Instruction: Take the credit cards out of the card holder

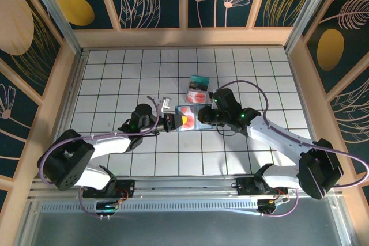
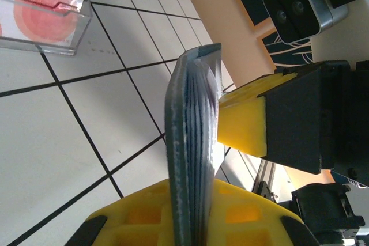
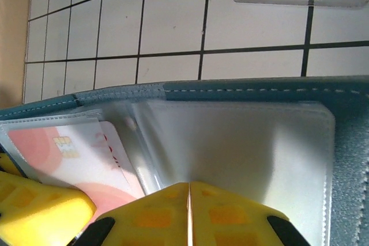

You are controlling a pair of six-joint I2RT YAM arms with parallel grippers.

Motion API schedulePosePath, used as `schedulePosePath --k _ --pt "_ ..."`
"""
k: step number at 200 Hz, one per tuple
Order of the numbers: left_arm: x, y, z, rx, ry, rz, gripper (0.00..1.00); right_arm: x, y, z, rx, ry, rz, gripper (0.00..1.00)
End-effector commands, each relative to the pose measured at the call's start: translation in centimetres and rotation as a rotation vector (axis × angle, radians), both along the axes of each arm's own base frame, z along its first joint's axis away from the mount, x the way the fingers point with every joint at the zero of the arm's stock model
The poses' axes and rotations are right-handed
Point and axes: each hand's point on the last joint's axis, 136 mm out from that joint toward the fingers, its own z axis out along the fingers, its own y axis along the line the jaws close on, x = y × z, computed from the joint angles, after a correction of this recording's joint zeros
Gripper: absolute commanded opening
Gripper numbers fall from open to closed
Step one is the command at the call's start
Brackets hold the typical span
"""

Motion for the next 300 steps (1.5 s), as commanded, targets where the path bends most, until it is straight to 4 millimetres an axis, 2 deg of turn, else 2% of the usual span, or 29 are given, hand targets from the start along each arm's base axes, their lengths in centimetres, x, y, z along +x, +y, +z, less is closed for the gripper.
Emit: schedulePosePath --k 1,83,132,159,186,211,241,276,300 --pt "0.0 -0.7 1.6 -0.073 -0.03 -0.019 0.0 0.5 -0.9 -1.6 -0.039 0.026 -0.049 0.09" --pt "0.7 -0.7 -2.0 -0.034 0.084 0.023 0.0 1.1 -1.8 -3.8 -0.088 0.05 -0.088 0.06" --pt "0.6 -0.8 -2.7 -0.019 0.102 0.014 0.0 1.5 -4.2 -4.9 -0.192 0.057 -0.128 0.08" --pt "0.8 -1.0 -2.8 -0.005 0.098 0.007 0.0 1.5 -3.1 -4.7 -0.152 0.052 -0.095 0.08" --pt "1.2 -1.4 -3.5 0.01 0.12 0.004 0.0 1.5 -1.5 -5.3 -0.121 0.064 -0.064 0.11" --pt "1.4 -1.6 -4.3 0.033 0.133 -0.007 0.02 1.7 -0.7 -6.0 -0.115 0.076 -0.057 0.12" --pt "1.7 -1.6 -5.3 0.074 0.143 0.001 0.03 2.1 -0.7 -7.3 -0.137 0.094 -0.059 0.12" --pt "1.8 -1.2 -7.4 0.127 0.192 0.026 0.05 2.1 -1.5 -9.6 -0.199 0.14 -0.073 0.12" --pt "1.8 -0.8 -8.5 0.155 0.214 0.044 0.15 2.0 -1.7 -10.5 -0.214 0.159 -0.076 0.12"
